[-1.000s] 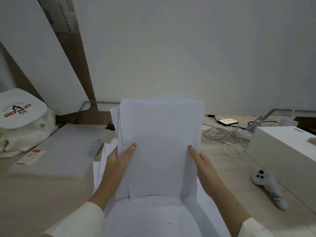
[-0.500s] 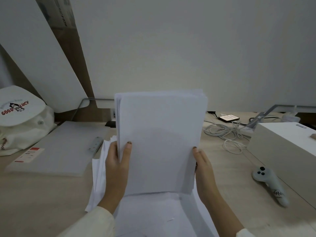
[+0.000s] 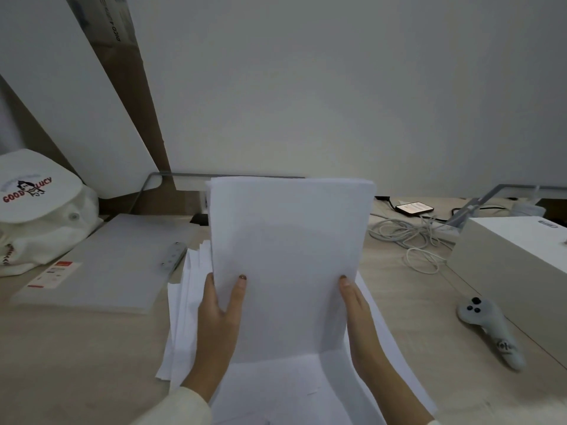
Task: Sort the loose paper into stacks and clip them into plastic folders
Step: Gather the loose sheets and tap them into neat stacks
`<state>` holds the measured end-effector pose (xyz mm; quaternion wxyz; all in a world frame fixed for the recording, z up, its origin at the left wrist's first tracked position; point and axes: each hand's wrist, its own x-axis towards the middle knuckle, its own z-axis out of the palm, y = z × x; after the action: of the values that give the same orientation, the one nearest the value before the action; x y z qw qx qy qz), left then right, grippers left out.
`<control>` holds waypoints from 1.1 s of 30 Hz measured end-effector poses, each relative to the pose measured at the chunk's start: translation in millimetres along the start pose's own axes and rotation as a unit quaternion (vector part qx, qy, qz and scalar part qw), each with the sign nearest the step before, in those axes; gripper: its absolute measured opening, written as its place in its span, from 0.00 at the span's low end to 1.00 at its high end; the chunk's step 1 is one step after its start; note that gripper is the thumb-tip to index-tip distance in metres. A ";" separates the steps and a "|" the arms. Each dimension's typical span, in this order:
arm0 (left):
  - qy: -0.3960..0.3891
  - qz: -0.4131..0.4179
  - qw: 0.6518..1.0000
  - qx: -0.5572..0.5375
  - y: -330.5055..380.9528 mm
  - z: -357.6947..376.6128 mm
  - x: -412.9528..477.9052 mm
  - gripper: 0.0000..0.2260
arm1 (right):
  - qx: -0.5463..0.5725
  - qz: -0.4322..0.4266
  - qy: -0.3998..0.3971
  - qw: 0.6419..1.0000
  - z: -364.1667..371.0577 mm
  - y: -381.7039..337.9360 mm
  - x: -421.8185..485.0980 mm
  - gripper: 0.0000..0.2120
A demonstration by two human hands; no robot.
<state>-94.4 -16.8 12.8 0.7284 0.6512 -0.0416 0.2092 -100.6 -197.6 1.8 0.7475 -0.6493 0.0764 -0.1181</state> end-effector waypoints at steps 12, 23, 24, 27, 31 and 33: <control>0.012 0.022 1.000 0.006 5.5 -1.5 -7.2 0.12 | -0.019 -0.026 0.031 0.999 -4.5 2.9 -8.4 0.12; -0.012 -0.023 0.999 0.047 10.2 16.7 -13.7 0.11 | -0.086 -0.048 0.083 0.992 -24.8 -3.9 -6.1 0.16; -0.027 -0.039 0.998 0.051 11.0 23.1 -15.0 0.13 | -0.096 -0.053 0.097 0.989 -31.7 -5.8 -4.0 0.15; -0.070 -0.093 0.991 0.069 12.6 49.3 -23.8 0.17 | -0.122 -0.027 0.129 0.984 -62.7 -10.3 -2.6 0.12; -0.149 -0.161 0.972 0.080 2.9 94.6 -40.0 0.04 | -0.161 0.055 0.147 0.974 -115.7 -12.2 -12.0 0.05; -0.197 -0.203 0.955 0.093 -8.4 118.3 -50.9 0.04 | -0.213 0.087 0.167 0.959 -147.6 -4.8 -15.2 0.09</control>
<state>-112.7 -144.3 5.6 0.6690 0.7391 -0.0311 -0.0723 -155.1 -334.6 -15.6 0.5762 -0.7550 0.2795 -0.1407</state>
